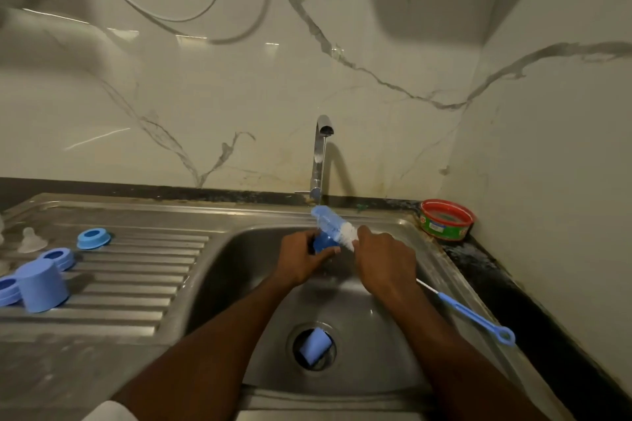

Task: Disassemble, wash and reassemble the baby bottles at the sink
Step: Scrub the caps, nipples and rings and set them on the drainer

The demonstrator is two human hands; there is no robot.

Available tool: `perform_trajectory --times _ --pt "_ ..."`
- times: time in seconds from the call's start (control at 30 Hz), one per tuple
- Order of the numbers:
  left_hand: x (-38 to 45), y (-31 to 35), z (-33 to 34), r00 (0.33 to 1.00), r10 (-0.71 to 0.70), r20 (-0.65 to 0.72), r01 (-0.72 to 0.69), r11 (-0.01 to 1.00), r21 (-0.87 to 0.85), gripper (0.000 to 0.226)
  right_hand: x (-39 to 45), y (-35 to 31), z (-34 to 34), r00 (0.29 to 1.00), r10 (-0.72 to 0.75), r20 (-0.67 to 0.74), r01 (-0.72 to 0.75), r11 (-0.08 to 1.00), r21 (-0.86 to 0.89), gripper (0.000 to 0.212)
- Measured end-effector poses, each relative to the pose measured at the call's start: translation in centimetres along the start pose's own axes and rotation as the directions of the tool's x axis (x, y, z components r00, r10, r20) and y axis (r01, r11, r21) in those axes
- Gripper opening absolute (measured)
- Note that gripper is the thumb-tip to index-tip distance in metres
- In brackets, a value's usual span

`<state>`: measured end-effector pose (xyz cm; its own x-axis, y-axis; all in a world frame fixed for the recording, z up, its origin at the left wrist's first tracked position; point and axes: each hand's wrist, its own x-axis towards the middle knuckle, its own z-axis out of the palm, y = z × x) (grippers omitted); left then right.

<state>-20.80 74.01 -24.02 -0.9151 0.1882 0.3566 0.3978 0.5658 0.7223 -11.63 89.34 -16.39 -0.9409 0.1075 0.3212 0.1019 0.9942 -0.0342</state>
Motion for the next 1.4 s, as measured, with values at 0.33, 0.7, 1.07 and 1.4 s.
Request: perform_trajectory --times 0.33,0.7,1.07,1.4 --pt "0.3 -0.1 0.2 0.995 -0.101 0.002 0.101 0.995 0.006 0.036 -0.3 -0.8 0.8 0.992 -0.120 -0.027 0.117 0.991 -0.071 0.027" --pt "0.3 0.3 -0.1 0.995 -0.095 0.029 0.094 0.995 0.016 0.037 -0.3 0.1 -0.4 0.998 -0.061 -0.002 0.061 0.996 -0.070 0.028" --pt "0.5 0.6 -0.5 0.950 -0.245 -0.192 0.179 0.934 -0.309 0.040 -0.8 -1.1 0.1 0.999 0.037 0.030 -0.036 0.999 -0.038 0.027" --pt "0.7 2.3 -1.1 0.931 -0.344 0.125 0.280 0.450 -0.848 0.048 -0.4 -1.9 -0.4 0.997 0.076 0.000 -0.076 0.989 0.127 0.040"
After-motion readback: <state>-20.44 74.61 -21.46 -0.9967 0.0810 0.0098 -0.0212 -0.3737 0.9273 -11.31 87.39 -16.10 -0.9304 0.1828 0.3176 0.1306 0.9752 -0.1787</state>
